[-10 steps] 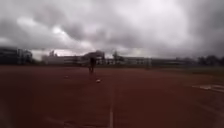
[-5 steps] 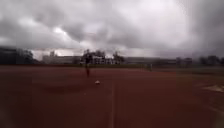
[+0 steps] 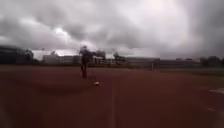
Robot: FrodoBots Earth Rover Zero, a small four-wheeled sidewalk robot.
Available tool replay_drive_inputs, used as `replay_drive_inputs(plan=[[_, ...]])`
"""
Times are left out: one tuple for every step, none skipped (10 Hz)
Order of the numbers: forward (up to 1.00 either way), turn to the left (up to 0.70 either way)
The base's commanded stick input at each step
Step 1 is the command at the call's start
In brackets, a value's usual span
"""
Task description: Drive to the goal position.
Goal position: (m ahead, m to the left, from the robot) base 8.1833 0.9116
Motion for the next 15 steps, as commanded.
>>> replay_drive_inputs(plan=[[0.7, 0.0], [0.7, 0.0], [0.7, 0.0], [0.7, -0.35], [0.7, -0.35], [0.7, -0.35], [0.7, -0.2], [0.7, 0.0], [0.7, 0.0], [0.7, 0.0], [0.7, 0.0], [0.7, 0.0], [0.7, 0.0], [0.7, 0.0], [0.7, 0.0]])
